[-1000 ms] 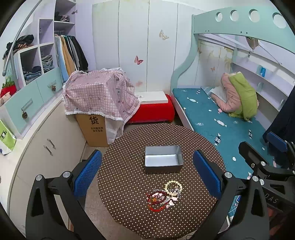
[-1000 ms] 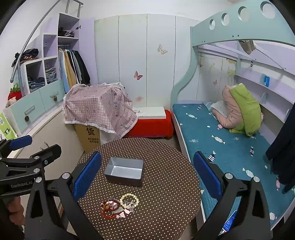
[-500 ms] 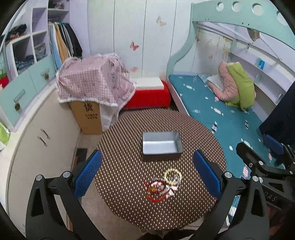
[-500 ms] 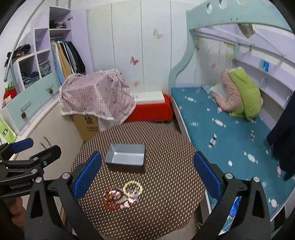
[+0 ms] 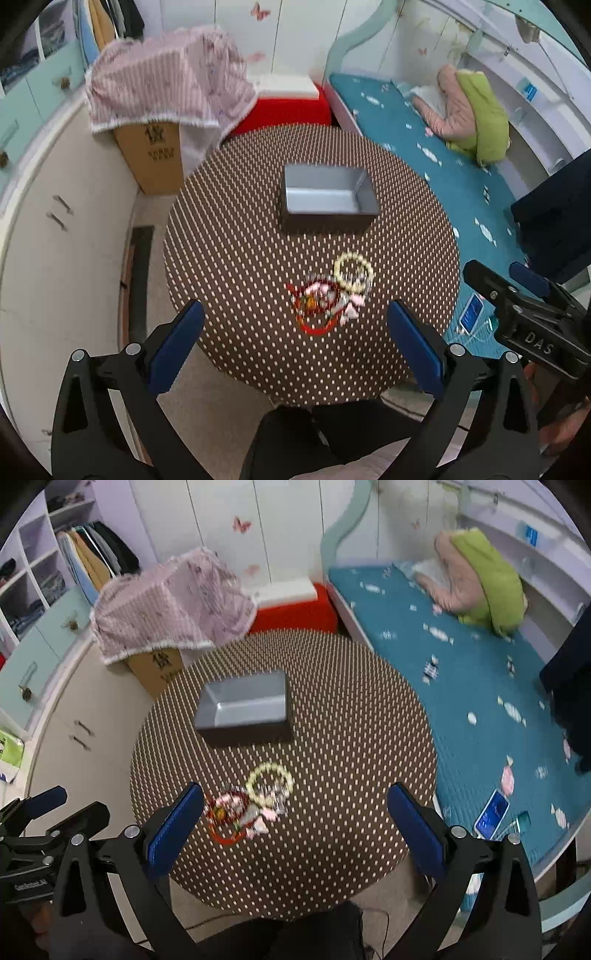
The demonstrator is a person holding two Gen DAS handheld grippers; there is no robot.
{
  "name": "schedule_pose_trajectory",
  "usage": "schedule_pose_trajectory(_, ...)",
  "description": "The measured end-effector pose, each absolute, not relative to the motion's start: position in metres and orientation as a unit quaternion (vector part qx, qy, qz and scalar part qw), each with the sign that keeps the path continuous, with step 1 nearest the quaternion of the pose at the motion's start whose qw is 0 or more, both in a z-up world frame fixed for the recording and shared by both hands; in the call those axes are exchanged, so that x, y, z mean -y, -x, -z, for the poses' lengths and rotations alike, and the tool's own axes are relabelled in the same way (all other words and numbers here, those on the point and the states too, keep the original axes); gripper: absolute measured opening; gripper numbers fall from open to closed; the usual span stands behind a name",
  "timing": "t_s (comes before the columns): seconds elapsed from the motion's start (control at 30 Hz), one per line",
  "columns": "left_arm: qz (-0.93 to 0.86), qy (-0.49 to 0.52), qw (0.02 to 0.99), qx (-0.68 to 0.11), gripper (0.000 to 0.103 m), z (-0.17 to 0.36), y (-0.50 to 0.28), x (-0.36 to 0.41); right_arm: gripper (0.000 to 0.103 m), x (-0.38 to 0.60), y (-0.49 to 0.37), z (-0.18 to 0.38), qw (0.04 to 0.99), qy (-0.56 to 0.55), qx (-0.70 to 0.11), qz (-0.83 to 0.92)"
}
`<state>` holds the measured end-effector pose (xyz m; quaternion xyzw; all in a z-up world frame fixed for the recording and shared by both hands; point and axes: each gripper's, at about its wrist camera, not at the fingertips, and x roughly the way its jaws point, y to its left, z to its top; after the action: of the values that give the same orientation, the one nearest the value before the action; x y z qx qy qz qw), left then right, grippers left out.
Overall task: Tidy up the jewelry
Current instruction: 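Move both tools down toward the jewelry pile beside the silver tray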
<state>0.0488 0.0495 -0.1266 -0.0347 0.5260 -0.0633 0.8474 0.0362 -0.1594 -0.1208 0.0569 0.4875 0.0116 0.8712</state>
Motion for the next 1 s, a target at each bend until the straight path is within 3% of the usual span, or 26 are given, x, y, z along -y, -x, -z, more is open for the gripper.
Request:
schedule_pose_trajectory(0.5, 0.036, 0.1, 0.753, -0.649, 0.097, 0.238, -0.102, -0.068, 0.096, 0.175, -0.091, 0.201, 0.818, -0.019, -0.574, -0.034)
schedule_pose_trajectory(0.57, 0.032, 0.103, 0.745, -0.658, 0.097, 0.25, -0.108, -0.067, 0.094, 0.174, -0.101, 0.211, 0.813, -0.017, -0.58, -0.052)
schedule_pose_trajectory(0.63, 0.025, 0.107, 0.734, -0.67, 0.096, 0.264, -0.115, -0.067, 0.085, 0.172, -0.111, 0.219, 0.807, -0.008, -0.587, -0.069)
schedule_pose_trajectory(0.7, 0.019, 0.109, 0.726, -0.678, 0.08, 0.274, -0.12, -0.066, 0.082, 0.168, -0.12, 0.228, 0.799, 0.009, -0.596, -0.078)
schedule_pose_trajectory(0.83, 0.008, 0.105, 0.715, -0.691, 0.076, 0.288, -0.128, -0.059, 0.074, 0.166, -0.131, 0.241, 0.788, 0.024, -0.607, -0.101)
schedule_pose_trajectory(1.0, -0.005, 0.101, 0.71, -0.697, 0.062, 0.297, -0.134, -0.053, 0.065, 0.162, -0.143, 0.255, 0.773, 0.041, -0.621, -0.124)
